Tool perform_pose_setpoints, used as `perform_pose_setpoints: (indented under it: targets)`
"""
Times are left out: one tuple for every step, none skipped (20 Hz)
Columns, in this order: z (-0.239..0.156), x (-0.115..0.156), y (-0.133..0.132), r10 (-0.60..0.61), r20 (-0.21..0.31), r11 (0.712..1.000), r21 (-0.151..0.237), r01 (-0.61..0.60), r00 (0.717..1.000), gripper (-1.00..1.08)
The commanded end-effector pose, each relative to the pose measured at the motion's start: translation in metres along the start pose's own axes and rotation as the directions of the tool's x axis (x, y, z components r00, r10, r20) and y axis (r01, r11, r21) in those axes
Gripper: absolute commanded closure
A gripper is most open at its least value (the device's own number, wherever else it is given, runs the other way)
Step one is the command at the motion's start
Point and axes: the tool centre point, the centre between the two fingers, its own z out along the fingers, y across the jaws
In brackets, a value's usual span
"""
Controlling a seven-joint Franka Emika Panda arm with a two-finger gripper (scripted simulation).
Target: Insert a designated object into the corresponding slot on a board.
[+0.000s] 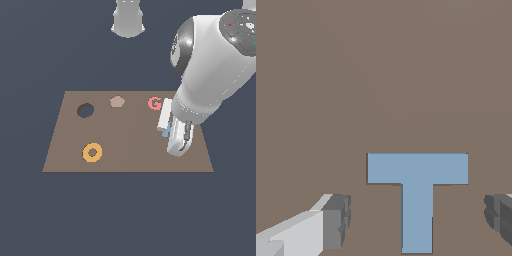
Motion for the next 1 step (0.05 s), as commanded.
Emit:
perform_pose_setpoints:
  targets:
    - [0.0,0.0,0.0,0.0,0.0,1.0,0.0,0.0,1.0,-0.92]
